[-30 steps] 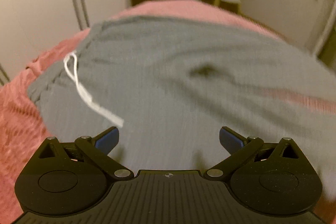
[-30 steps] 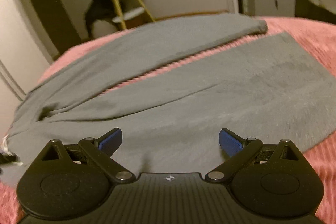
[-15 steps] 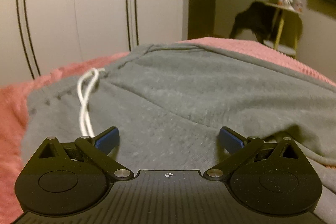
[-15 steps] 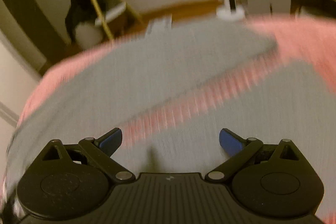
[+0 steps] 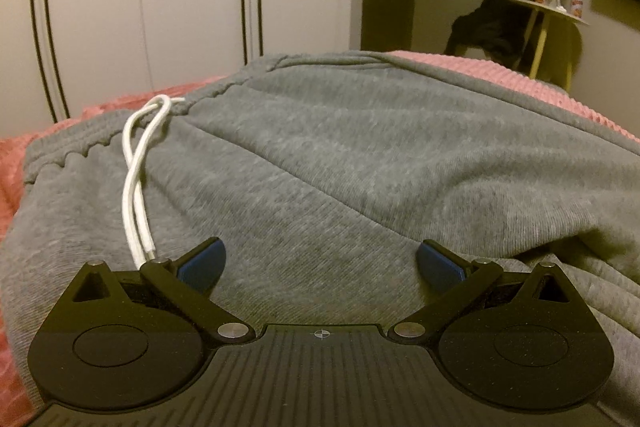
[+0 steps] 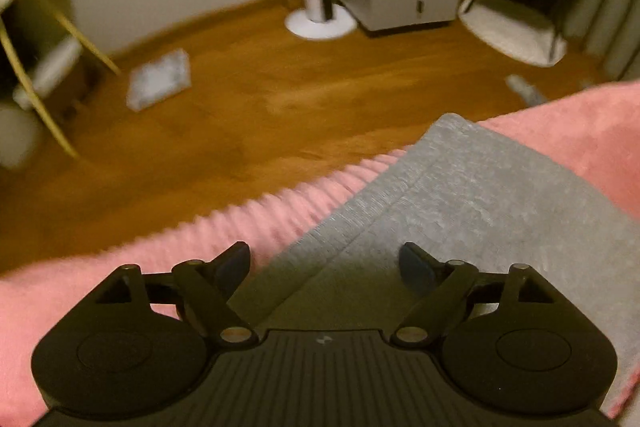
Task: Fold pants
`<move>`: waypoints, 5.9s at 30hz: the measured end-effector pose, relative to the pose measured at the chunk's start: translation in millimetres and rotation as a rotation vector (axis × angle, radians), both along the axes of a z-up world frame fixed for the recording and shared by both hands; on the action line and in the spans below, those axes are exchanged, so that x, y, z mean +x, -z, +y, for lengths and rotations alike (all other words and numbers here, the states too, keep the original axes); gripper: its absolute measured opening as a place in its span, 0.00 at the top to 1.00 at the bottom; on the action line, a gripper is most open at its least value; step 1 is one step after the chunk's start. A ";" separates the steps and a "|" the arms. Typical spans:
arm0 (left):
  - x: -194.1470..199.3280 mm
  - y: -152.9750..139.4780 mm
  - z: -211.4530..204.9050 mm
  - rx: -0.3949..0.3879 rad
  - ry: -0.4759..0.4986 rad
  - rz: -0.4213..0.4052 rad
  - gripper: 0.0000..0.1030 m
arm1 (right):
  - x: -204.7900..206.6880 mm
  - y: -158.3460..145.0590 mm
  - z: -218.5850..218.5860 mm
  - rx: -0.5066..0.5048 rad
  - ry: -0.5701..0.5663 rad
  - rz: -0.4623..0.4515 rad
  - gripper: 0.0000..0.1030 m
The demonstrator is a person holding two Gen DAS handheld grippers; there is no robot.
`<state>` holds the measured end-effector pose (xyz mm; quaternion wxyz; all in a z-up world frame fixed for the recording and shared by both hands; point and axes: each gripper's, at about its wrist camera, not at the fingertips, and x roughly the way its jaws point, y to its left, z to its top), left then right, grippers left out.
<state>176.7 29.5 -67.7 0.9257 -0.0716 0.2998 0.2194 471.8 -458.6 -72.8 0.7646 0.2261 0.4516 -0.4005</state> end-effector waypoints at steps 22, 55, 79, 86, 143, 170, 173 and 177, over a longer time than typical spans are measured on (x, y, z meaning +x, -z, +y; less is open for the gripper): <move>-22.3 -9.0 35.9 -0.225 0.024 -0.141 0.00 | -425.0 21.4 45.9 0.267 0.277 -0.653 0.89; 190.9 -5.0 89.6 -0.870 0.143 0.039 0.57 | -421.6 68.7 -23.0 0.417 0.207 -0.969 0.88; -80.8 -21.3 155.5 -0.783 0.195 -0.051 0.93 | -524.9 17.0 -17.3 0.285 0.127 -0.839 0.95; -48.3 -29.2 178.4 -0.678 0.132 -0.079 0.31 | -523.7 37.2 -20.7 0.344 0.157 -0.789 0.81; -119.3 -69.3 196.1 -0.234 -0.089 -0.005 0.32 | -567.4 35.9 -58.9 0.231 0.157 -0.742 0.75; -17.1 -21.9 132.1 0.025 -0.124 0.063 0.43 | -343.5 -64.1 152.0 0.064 -0.846 -0.557 0.64; -17.5 -18.1 148.9 0.031 -0.196 0.043 0.57 | -276.9 -45.0 225.9 0.206 -1.089 -0.495 0.64; -16.2 -17.2 167.6 0.015 -0.242 0.014 0.62 | -201.6 -19.0 302.1 0.358 -1.240 -0.403 0.50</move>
